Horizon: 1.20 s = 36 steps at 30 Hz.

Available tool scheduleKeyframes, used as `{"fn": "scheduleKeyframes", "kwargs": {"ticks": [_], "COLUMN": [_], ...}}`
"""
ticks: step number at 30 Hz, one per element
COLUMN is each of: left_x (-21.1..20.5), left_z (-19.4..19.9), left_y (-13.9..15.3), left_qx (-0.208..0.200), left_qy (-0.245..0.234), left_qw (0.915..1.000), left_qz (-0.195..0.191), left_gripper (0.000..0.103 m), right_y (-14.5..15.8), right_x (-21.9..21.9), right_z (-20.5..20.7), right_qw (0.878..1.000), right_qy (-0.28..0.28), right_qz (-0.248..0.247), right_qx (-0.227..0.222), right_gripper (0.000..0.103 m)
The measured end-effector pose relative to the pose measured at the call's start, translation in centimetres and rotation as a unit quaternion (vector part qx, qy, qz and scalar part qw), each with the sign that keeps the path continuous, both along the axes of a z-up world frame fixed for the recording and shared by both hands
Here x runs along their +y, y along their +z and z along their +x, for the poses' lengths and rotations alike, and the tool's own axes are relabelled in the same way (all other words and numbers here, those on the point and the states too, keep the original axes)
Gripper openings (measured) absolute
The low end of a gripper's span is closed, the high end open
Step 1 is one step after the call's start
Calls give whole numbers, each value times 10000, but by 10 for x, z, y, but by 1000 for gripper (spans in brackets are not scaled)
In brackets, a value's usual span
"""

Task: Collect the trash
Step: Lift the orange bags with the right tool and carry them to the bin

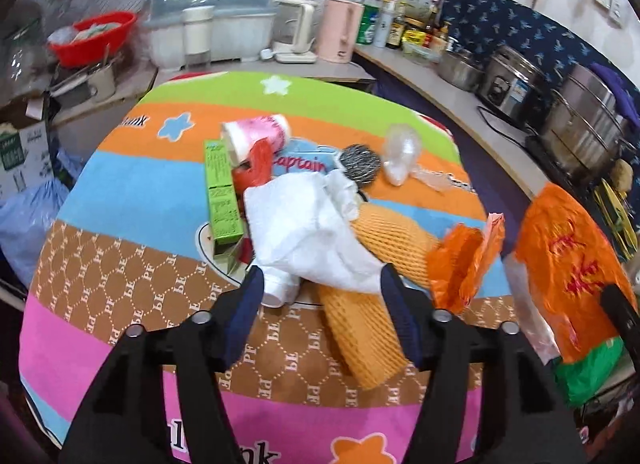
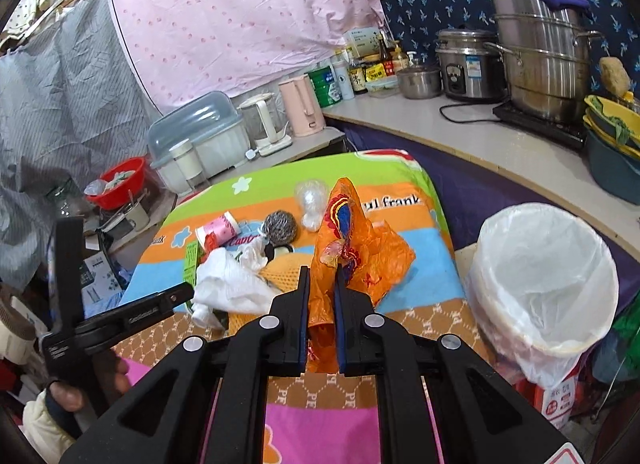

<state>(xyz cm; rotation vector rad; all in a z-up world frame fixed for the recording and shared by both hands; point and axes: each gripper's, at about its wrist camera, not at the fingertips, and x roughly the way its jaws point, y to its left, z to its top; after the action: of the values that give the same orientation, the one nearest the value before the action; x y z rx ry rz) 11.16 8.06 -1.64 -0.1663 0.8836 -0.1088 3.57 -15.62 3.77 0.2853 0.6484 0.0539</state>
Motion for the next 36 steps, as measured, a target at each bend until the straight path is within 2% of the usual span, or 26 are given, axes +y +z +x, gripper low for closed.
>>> {"fn": "scheduleKeyframes", "kwargs": {"ticks": [3,8,10,12,13,14,19,22,27,36], "left_x": [6,6,5,3,2,1,-8,-10,-23,-69], "left_z": [14,36,43,49,51,51,39,31,18,3], "left_y": [-16,-30,-34,-38,-39,-39,-19,-3,26,72], "left_qx": [231,287,315,455,550,573,311,217,-59,-584], "left_qy": [163,232,200,109,49,1,-229,-272,-416,-888], "left_qw": [9996,9993,9993,9989,9984,9983,9957,9945,9943,9929], "left_qz": [-3,-38,12,67,108,141,842,991,982,536], "left_gripper": [70,69,53,7,1,1,0,0,0,0], "right_y": [-8,-14,-12,-10,-9,-8,-4,3,6,11], "right_x": [3,6,8,8,8,7,1,-1,-16,-62], "right_z": [1,4,4,3,3,1,-6,-10,-23,-43], "right_qw": [9999,9997,9997,9995,9994,9992,9983,9977,9962,9909], "right_qy": [-3,-90,-158,-256,-314,-383,-571,-641,-810,-1265], "right_qz": [61,-8,-75,-142,-149,-91,95,52,177,307], "right_qx": [111,209,167,92,50,-2,-105,-195,-258,-328], "right_gripper": [10,10,10,10,10,10,10,10,10,10]}}
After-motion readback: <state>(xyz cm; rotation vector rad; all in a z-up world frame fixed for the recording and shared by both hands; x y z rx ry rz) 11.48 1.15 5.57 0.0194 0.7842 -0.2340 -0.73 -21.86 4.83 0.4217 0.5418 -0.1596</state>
